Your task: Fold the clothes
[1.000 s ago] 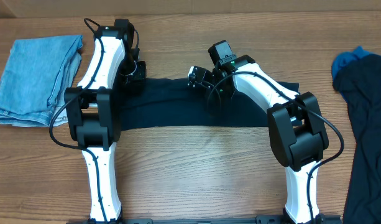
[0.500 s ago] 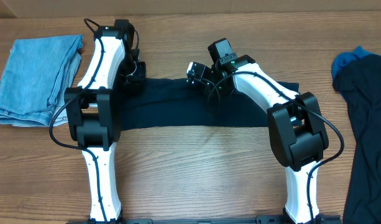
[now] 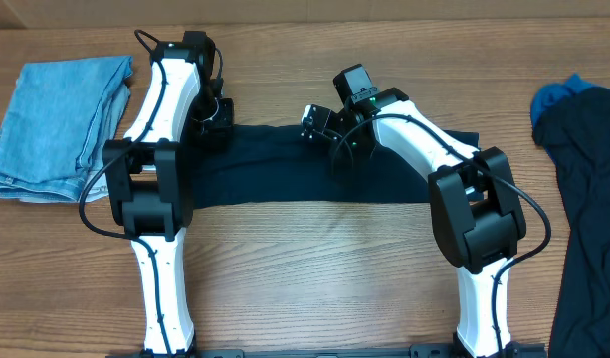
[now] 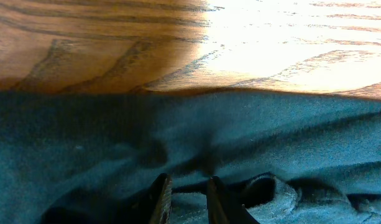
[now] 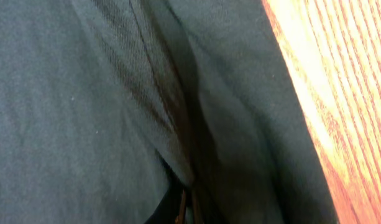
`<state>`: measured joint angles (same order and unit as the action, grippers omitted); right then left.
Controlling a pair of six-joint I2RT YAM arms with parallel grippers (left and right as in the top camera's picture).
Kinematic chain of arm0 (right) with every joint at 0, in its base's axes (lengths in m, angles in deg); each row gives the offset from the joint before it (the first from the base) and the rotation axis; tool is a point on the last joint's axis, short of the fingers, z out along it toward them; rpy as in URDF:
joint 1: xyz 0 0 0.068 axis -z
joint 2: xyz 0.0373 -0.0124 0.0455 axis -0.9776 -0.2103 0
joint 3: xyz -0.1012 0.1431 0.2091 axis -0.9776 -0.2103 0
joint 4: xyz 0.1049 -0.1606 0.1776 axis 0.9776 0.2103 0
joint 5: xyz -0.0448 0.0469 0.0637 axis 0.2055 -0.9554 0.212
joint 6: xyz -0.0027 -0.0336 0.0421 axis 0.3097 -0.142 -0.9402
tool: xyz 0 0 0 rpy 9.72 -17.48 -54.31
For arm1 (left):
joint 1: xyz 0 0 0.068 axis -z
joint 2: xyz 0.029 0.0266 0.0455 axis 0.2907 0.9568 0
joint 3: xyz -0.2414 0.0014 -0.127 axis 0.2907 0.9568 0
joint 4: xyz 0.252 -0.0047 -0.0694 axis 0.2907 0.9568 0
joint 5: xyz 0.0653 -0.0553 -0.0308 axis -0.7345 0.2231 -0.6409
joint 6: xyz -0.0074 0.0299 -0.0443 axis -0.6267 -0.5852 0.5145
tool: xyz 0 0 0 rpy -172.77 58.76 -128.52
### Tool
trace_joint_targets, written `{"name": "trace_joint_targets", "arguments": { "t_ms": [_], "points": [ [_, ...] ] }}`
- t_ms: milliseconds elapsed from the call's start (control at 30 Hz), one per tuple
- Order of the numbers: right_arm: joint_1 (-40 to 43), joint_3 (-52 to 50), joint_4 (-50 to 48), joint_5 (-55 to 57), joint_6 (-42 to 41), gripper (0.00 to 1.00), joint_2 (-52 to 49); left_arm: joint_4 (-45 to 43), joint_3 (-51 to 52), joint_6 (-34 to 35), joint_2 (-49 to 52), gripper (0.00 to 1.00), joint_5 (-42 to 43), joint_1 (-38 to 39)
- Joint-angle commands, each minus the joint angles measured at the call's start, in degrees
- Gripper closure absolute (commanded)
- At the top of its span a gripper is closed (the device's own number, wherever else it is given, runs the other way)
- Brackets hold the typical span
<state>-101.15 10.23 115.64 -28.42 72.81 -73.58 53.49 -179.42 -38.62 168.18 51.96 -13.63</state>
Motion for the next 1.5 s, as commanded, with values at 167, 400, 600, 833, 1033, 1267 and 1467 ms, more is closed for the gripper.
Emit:
{"name": "trace_joint_targets", "arguments": {
  "t_ms": [167,400,600,833,1033,1267,1467],
  "points": [
    [0.09,-0.11,3.30,0.07,-1.53,0.96,8.94,0.13,-1.11,0.33,-0.42,0.76,-0.20,-0.37],
    [0.09,-0.35,7.72,-4.96,-1.55,0.96,8.81,-0.31,-1.11,0.33,-0.42,0.76,-0.85,-0.37],
    [0.09,-0.42,8.20,-7.72,-1.77,0.96,6.75,-0.26,-1.11,0.33,-0.42,0.76,-2.45,-0.39],
    [0.09,-2.71,8.33,-7.69,-1.73,0.78,5.97,-0.26,-1.11,-0.09,-0.42,0.79,-2.67,-0.76],
    [0.11,-3.43,6.91,-7.67,-1.75,0.36,6.03,0.04,-4.11,-0.35,-0.46,0.88,-2.43,-0.74],
    [2.19,3.28,7.08,-0.31,-23.30,0.36,6.32,8.81,-25.42,-0.07,-0.46,0.80,4.00,-0.61],
    [7.91,3.54,10.69,1.03,-36.98,0.43,6.32,13.29,-22.75,-0.13,-0.02,0.80,9.09,0.37]
  ]
}}
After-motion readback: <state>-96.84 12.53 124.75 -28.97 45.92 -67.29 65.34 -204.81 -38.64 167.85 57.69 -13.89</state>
